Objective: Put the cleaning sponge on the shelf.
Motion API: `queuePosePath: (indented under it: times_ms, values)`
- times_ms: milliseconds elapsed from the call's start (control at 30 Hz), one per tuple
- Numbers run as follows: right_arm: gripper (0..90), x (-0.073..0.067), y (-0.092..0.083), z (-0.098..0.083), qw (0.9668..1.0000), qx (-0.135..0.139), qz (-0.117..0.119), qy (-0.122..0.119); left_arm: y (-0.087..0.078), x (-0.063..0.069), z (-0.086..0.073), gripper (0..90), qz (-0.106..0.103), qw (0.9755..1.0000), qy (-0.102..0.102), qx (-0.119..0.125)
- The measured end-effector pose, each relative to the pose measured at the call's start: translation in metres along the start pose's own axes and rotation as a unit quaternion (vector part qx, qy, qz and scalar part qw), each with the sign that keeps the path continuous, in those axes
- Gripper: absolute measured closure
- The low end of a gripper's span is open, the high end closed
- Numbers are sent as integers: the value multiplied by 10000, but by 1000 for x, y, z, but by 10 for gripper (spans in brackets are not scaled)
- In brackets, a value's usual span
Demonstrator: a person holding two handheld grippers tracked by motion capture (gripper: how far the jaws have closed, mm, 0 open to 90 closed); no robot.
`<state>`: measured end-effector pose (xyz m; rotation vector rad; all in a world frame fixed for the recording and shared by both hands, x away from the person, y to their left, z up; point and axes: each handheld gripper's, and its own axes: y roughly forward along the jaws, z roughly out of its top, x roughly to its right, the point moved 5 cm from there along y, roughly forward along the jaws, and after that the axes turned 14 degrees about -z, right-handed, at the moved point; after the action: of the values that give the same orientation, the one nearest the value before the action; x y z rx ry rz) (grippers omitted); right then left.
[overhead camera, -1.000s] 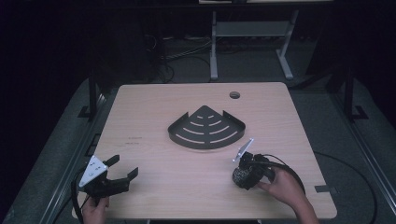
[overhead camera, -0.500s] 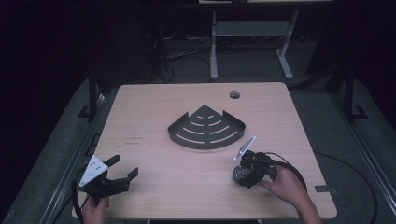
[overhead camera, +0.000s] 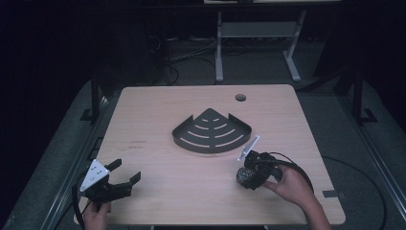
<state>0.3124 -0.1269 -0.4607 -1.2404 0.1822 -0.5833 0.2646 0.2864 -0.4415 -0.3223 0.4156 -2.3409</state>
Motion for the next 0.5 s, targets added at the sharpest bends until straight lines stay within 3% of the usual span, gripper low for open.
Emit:
queuePosePath:
  times_ms: [500]
  values:
    - [331, 7, -14, 15, 9999, 95, 63, -91, 0, 1, 1, 132, 7, 10000, 31, -11]
